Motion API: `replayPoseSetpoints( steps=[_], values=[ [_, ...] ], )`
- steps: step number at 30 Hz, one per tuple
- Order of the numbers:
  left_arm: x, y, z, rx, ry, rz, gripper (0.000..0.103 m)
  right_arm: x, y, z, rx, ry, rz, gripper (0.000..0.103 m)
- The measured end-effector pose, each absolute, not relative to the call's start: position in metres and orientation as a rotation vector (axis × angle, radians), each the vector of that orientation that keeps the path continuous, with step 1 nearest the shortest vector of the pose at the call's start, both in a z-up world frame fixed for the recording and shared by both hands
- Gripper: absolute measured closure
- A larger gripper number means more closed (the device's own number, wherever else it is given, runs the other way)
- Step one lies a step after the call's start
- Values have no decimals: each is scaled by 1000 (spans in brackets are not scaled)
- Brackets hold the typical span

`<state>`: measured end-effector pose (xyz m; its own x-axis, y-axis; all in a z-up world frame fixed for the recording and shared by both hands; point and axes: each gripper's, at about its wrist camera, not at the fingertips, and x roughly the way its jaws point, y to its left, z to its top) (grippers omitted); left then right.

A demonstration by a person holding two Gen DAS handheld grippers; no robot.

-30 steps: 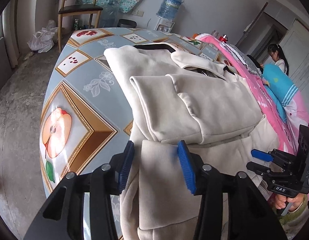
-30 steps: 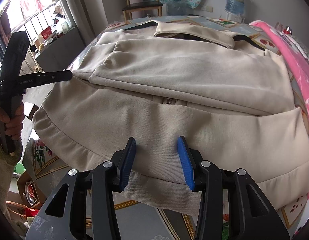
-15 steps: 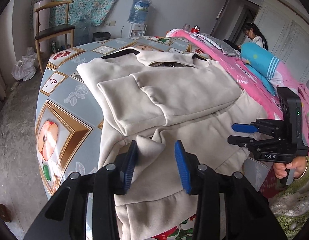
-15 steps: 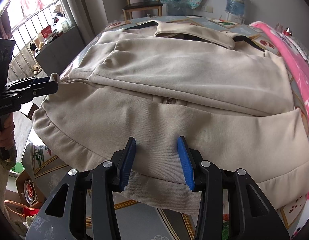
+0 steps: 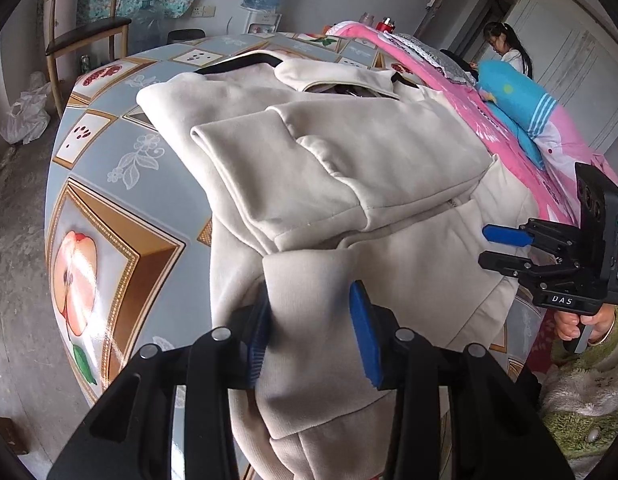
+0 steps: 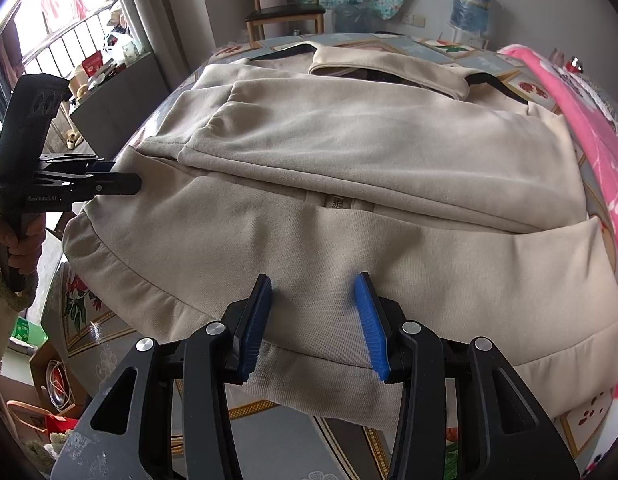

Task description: Fold large clothes

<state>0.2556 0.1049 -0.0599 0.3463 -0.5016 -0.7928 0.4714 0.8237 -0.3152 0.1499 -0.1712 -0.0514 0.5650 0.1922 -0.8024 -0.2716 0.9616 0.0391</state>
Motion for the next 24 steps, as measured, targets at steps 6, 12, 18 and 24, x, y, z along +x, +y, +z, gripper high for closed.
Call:
replayPoseSetpoints(
  steps=[6,12,18,24],
  values=[
    [240,109,-46,-154,1005,-766,67,150,-170,-52,-94,932,272,62],
    [216,79,-47,53,1024,-810,67,151,-170,-51,-104,930,273,62],
    [210,65,-47,207,988,-751,67,150,-171,-51,-110,930,274,62],
    [201,58,-46,364,974,-744,66,150,-171,-51,-111,930,273,62]
  ],
)
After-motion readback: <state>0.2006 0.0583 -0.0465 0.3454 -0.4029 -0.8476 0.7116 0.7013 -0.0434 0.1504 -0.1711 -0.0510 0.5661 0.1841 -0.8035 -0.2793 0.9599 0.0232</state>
